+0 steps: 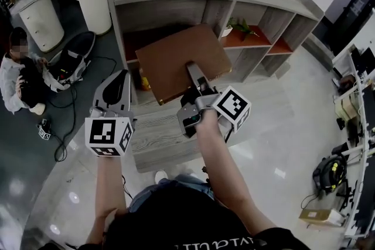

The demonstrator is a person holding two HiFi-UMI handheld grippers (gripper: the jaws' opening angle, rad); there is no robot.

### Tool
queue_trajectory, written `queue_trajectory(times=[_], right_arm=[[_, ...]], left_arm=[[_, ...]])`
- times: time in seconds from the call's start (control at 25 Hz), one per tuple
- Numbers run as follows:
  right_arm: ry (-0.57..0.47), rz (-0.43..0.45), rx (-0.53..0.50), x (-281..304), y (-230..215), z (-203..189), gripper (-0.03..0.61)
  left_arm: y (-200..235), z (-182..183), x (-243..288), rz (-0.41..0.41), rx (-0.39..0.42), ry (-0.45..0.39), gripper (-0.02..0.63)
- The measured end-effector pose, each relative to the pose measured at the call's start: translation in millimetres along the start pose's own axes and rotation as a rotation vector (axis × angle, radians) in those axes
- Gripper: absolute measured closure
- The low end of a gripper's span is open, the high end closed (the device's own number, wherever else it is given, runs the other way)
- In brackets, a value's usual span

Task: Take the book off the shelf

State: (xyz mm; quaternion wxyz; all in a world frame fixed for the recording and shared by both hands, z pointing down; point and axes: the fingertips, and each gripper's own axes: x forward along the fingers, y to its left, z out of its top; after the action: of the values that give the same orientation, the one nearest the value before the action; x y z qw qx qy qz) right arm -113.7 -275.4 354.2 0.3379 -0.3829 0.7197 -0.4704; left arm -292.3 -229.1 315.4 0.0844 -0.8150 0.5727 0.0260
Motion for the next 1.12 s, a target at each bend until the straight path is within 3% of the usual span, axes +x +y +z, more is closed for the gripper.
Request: queue_trajectory(times=[0.4, 1.12], right_arm=[[0.032, -0.006, -0.151, -34, -8, 34, 0.347], [0.092, -0.001, -0.612, -89, -1, 70, 0.351]], left_arm=[[-38, 2, 15, 0.028, -0.015, 0.000, 0.603], [-91, 16, 18, 0.071, -0.012, -0.006, 0.603]])
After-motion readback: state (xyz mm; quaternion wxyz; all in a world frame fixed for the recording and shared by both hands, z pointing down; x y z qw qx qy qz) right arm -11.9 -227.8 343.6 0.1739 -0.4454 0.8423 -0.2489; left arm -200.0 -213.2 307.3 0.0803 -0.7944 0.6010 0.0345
